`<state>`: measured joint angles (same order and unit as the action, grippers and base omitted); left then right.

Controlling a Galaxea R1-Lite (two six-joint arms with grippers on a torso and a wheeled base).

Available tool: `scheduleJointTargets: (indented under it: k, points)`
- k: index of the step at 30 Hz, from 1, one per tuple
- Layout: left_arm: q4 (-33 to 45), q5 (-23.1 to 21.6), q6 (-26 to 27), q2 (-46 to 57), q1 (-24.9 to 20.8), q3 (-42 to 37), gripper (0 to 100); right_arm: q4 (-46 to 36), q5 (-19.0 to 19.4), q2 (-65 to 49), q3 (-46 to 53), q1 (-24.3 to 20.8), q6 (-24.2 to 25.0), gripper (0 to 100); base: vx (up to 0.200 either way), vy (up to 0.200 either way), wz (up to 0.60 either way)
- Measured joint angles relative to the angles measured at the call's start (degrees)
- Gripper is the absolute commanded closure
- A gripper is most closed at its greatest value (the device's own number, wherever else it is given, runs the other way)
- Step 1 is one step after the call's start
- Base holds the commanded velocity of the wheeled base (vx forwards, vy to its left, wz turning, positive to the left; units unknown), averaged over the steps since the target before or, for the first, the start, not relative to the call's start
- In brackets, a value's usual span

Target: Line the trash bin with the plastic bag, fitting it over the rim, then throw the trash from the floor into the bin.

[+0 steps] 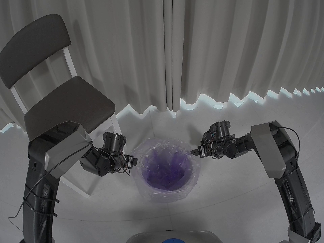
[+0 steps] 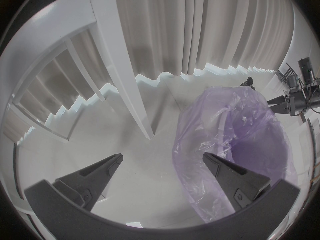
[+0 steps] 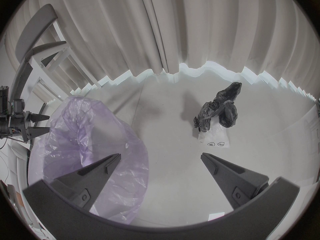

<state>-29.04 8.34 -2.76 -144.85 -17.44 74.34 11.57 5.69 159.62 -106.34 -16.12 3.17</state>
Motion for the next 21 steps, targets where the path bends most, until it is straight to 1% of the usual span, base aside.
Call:
scheduleJointTargets:
  k: [6, 12, 21]
  points:
    - [-0.05, 0.0, 0.0, -1.77, -0.11, 0.91, 0, -0.16, 0.0, 1.12, -0.63, 0.07, -0.09, 0, 0.0, 0.0, 0.0]
    - [-0.05, -0.09, -0.13, -3.39, -0.22, 1.66, 0, -2.1, 0.02, 1.95, -1.62, 0.07, -0.11, 0, 0.0, 0.0, 0.0]
    - [0.24, 0.04, 0.16, -3.91, -0.3, 1.45, 0, -2.99, 0.0, 2.89, -2.26, 0.16, -0.41, 0, 0.0, 0.0, 0.0]
